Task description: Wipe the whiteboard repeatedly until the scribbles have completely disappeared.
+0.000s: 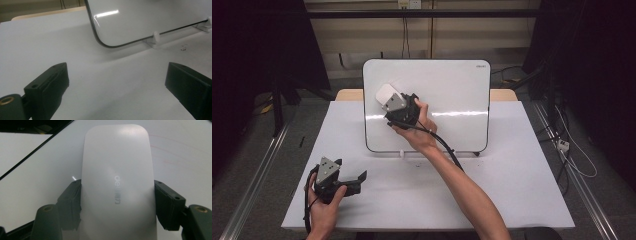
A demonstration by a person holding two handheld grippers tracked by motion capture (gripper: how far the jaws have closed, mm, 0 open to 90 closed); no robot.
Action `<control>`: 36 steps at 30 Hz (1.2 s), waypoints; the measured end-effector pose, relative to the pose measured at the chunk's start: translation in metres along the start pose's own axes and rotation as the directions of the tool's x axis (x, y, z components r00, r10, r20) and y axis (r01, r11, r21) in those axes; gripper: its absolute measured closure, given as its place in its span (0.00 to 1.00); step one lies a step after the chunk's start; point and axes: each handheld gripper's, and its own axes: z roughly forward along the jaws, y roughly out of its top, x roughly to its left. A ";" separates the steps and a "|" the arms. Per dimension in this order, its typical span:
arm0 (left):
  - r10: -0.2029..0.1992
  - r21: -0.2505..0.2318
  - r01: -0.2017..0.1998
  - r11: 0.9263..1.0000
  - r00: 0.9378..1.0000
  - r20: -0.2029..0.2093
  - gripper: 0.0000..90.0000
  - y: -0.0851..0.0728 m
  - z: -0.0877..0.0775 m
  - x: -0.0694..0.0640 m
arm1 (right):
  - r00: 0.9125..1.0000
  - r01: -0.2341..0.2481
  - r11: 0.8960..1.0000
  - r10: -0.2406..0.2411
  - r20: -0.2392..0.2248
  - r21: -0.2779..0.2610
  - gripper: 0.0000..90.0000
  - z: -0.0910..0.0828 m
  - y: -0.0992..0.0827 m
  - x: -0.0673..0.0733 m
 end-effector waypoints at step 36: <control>-0.003 -0.003 0.003 1.000 1.000 -0.003 0.06 0.000 -0.002 0.001 | 0.994 0.090 0.994 -0.086 -0.068 0.057 0.35 0.005 0.007 0.023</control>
